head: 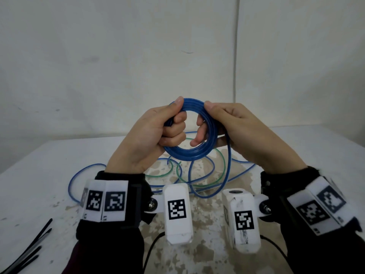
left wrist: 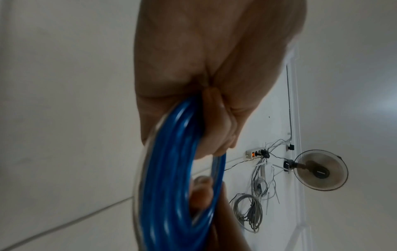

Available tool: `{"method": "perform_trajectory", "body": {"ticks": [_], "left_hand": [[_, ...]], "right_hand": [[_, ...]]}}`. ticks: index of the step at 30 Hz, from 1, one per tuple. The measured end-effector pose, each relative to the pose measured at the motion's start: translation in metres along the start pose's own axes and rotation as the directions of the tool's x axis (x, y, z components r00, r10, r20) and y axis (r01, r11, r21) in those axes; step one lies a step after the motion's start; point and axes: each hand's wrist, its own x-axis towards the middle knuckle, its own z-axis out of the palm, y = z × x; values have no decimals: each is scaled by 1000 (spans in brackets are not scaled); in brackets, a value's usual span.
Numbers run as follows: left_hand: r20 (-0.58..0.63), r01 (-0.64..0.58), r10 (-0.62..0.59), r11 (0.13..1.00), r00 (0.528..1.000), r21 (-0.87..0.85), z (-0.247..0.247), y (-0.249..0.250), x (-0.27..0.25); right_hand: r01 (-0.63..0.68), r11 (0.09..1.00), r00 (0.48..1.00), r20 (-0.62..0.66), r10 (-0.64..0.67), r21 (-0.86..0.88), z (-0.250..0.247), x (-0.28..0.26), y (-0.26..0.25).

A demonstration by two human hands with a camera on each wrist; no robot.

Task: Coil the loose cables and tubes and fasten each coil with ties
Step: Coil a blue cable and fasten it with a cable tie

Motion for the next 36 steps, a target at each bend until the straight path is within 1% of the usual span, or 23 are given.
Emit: {"method": "perform_trajectory", "body": {"ticks": [3, 4, 6, 8, 9, 12, 15, 17, 19, 21, 23, 25, 27, 29, 32, 33, 36], "left_hand": [[-79, -70, 68, 997, 995, -23, 6, 0, 1], [-111, -100, 93, 993, 990, -61, 7, 0, 2], [-159, -159, 130, 969, 979, -189, 8, 0, 5], [-191, -216, 164, 929, 968, -299, 9, -2, 7], [-205, -240, 180, 915, 962, -323, 12, -3, 7], [-201, -274, 216, 903, 956, -332, 22, -5, 8], [-132, -234, 201, 913, 971, -335, 27, -7, 10], [-55, -160, 150, 940, 987, -303, 23, -8, 10], [22, -72, 79, 971, 997, -229, 17, -8, 9], [54, 9, 0, 987, 999, -161, 10, -8, 8], [61, 35, -26, 988, 998, -151, 4, -7, 6], [25, -2, 6, 989, 1000, -151, 4, -6, 6], [-45, -69, 63, 986, 997, -152, 5, -3, 5], [-117, -142, 123, 974, 985, -177, 3, 1, 4], [-219, -222, 182, 960, 959, -172, -6, 6, 2], [-243, -236, 193, 958, 951, -161, -8, 6, 1], [-281, -254, 211, 959, 936, -127, -4, 4, 2]], "right_hand": [[-25, 987, 1000, -7, 26, 157, 2, 4, 3], [-37, 975, 999, 2, 38, 218, 2, 5, 3], [-48, 941, 999, 34, 39, 335, 2, 5, 4], [-20, 912, 999, 53, -2, 410, 2, 4, 5], [0, 902, 999, 49, -23, 431, 3, 5, 5], [52, 880, 998, 1, -59, 473, 4, 7, 5], [86, 872, 996, -71, -59, 482, 0, 8, 4], [76, 894, 996, -73, -49, 441, -5, 7, 2], [45, 939, 999, -40, -33, 341, -8, 5, 0], [-1, 971, 1000, -3, 1, 237, -9, 2, -1], [-35, 976, 999, 10, 33, 215, -6, 2, -1], [-38, 971, 999, -5, 41, 235, -2, 3, -1], [-37, 980, 999, -22, 42, 198, -1, 3, 1], [-57, 995, 998, 3, 57, 86, -6, 1, 3], [-105, 985, 986, 112, 121, -140, -17, -4, 6], [-123, 976, 981, 128, 148, -181, -19, -5, 6], [-150, 964, 969, 161, 187, -219, -18, -6, 5]]}}
